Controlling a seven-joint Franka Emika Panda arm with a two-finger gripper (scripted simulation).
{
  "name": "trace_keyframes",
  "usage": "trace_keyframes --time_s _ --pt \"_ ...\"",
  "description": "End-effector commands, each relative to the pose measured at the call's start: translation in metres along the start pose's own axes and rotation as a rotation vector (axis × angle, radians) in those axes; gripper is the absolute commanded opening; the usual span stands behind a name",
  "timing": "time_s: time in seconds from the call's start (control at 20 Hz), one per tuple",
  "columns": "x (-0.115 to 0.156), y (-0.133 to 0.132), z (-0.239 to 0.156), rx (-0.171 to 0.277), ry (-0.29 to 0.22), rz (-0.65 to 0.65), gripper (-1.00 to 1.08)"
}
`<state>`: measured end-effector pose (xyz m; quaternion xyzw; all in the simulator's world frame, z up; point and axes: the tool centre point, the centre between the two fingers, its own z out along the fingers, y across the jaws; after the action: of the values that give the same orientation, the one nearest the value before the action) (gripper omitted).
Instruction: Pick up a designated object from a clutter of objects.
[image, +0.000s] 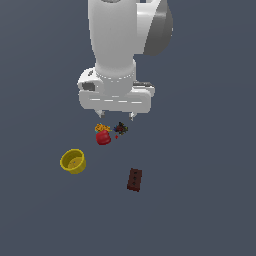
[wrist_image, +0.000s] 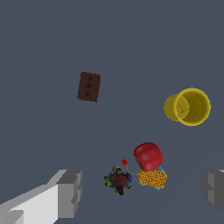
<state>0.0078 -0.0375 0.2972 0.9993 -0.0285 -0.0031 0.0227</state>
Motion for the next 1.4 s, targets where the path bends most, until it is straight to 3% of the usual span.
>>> trace_keyframes --time_s 0.0,0.8,1.35 --pt "0.009 -0.004 0.010 0.002 0.000 0.008 1.00" --pt "0.089 -0.052 0.127 0.026 0.003 0.099 1.00" --pt "0.114 -0.078 0.199 0.042 0.002 0.150 1.00"
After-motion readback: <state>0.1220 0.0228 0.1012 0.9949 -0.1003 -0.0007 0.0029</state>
